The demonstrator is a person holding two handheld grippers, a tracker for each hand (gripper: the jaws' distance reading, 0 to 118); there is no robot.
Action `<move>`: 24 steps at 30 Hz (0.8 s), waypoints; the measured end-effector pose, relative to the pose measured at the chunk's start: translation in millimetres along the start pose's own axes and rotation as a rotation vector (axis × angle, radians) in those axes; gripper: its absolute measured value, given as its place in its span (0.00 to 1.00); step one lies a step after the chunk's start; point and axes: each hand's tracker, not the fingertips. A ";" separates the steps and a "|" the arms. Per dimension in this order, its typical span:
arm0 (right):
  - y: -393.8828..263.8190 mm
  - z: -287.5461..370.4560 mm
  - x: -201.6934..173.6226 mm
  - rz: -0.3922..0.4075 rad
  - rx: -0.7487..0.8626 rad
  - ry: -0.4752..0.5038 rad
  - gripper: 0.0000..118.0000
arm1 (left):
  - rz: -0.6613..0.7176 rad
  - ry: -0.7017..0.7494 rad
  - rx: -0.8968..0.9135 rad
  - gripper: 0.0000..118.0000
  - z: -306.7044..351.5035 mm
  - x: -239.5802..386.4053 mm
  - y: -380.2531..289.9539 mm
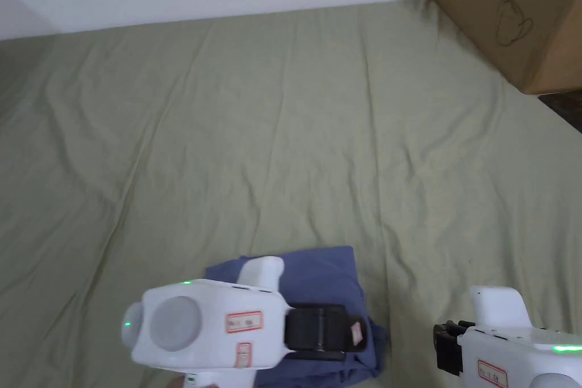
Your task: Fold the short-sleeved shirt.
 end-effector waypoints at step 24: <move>-6.6 -1.9 5.8 -0.009 -0.013 0.014 0.04 | -0.116 0.104 -0.159 0.00 -114.0 38.1 -27.2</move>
